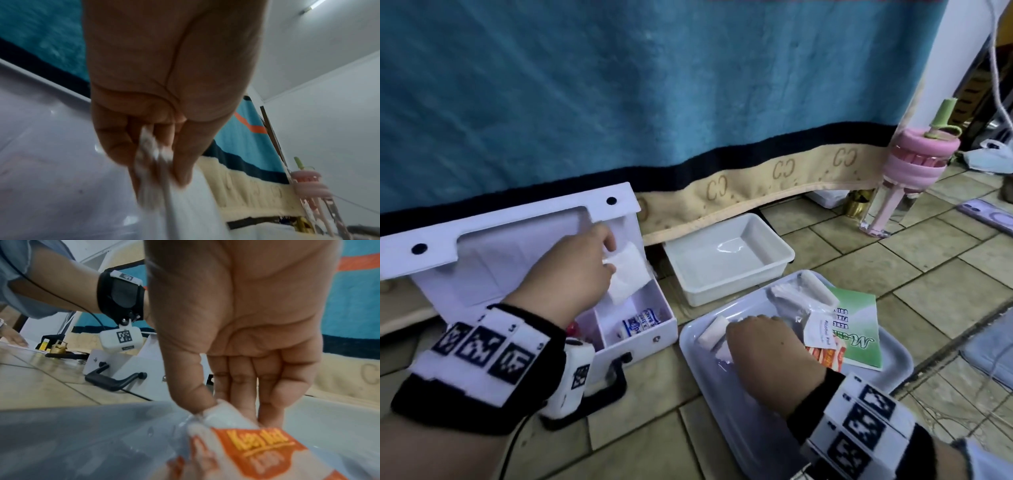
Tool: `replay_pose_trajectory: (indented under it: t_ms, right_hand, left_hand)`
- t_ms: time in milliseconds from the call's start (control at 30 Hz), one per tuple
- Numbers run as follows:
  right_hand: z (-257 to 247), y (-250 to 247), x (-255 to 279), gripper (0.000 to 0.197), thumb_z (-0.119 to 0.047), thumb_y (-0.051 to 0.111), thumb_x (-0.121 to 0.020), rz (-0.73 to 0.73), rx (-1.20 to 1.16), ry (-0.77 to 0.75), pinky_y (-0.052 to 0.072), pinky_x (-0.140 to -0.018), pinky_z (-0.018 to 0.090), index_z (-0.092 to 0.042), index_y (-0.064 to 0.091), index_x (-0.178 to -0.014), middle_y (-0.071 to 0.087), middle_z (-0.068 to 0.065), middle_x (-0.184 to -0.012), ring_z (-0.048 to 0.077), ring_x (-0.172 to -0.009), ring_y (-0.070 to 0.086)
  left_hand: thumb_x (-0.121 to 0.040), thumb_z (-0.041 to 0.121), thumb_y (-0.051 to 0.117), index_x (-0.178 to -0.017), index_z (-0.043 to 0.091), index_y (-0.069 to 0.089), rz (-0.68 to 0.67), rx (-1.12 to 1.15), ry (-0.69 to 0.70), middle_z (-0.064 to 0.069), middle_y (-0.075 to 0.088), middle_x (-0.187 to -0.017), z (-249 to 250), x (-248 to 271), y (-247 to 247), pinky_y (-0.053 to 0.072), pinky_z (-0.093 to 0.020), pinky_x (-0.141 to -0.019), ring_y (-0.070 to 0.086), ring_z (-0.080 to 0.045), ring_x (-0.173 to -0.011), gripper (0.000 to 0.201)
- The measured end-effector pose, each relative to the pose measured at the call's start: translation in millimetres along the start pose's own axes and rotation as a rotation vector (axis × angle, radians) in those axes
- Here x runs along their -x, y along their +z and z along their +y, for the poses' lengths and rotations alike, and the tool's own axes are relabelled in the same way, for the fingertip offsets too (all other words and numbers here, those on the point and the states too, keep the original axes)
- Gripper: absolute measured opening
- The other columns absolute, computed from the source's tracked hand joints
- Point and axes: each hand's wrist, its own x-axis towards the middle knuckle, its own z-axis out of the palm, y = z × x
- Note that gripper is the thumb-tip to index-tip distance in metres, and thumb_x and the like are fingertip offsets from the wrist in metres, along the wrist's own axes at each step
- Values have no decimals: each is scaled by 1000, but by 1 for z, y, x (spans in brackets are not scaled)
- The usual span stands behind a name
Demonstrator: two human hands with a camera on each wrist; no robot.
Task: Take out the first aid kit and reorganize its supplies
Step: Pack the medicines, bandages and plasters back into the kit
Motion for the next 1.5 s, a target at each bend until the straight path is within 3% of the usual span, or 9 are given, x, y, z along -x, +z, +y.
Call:
replay_pose_trajectory:
  t_ms: [267, 400, 567, 700, 833, 933, 1100, 1300, 1500]
  right_hand:
    - [5, -10, 1, 29, -20, 50, -82, 265, -263, 198, 38, -73, 28, -22, 57, -110, 67, 2, -100, 24, -100, 59]
    - [16, -21, 2, 21, -42, 59, -82, 286, -597, 299, 45, -67, 26, -27, 59, -97, 70, -4, -83, 15, -82, 63]
    - [27, -53, 9, 21, -37, 60, -75, 339, -754, 273, 37, -42, 15, -26, 61, -93, 62, -14, -68, 2, -49, 53]
    - [17, -82, 7, 28, -45, 56, -67, 408, -845, 142, 39, -45, 10, -31, 61, -90, 66, -11, -80, -1, -56, 53]
    - [-12, -101, -18, 24, -48, 57, -73, 402, -758, -47, 39, -55, 5, -31, 64, -89, 66, -13, -79, -5, -63, 52]
    - [-40, -99, -51, 15, -25, 59, -87, 344, -529, -212, 38, -62, 5, -27, 66, -100, 68, -8, -93, 2, -74, 53]
    - [-72, -69, -98, 40, 3, 49, -82, 199, -194, -354, 50, -84, 35, -22, 61, -111, 64, 8, -106, 25, -100, 58]
    - [-80, -40, -115, 34, -7, 49, -92, -109, -64, -369, 42, -78, 27, -20, 59, -122, 60, 6, -120, 21, -111, 55]
    - [-95, -32, -118, 38, 1, 46, -89, -284, 184, -358, 47, -84, 36, -6, 56, -125, 57, 14, -125, 30, -114, 55]
  left_hand:
    - [-87, 1, 47, -93, 22, 47, -179, -105, 0, -6, 59, -106, -8, -26, 15, 40, -28, -72, 54, -22, -92, 22]
    - [-85, -6, 43, -111, 14, 55, -203, -153, -8, -7, 58, -117, -7, -26, 12, 45, -30, -88, 55, -23, -106, 36]
    - [-88, 1, 51, -127, 13, 49, -181, -237, 8, -8, 52, -124, -6, -18, 15, 45, -32, -92, 54, -25, -109, 41]
    - [-90, 1, 48, -127, 16, 50, -158, -161, 13, -6, 54, -123, -15, -1, 7, 47, -33, -92, 55, -21, -107, 40]
    - [-84, 15, 60, -97, 32, 63, -248, -54, 32, 8, 66, -95, -25, 34, -5, 52, -30, -80, 61, -10, -86, 21]
    - [-78, 20, 68, -77, 32, 63, -325, -108, 85, 13, 65, -80, -29, 55, -2, 47, -17, -71, 61, -4, -80, 12]
    - [-81, 17, 62, -92, 24, 69, -280, -296, 35, 1, 65, -89, -33, 67, 16, 45, -24, -74, 63, -16, -92, 15]
    - [-78, 11, 64, -93, 22, 70, -271, -248, -27, -1, 68, -98, -33, 65, 14, 51, -30, -78, 62, -22, -95, 20]
    - [-80, 8, 54, -94, 22, 69, -259, -264, -19, 1, 69, -96, -33, 67, 16, 46, -28, -76, 62, -21, -97, 25]
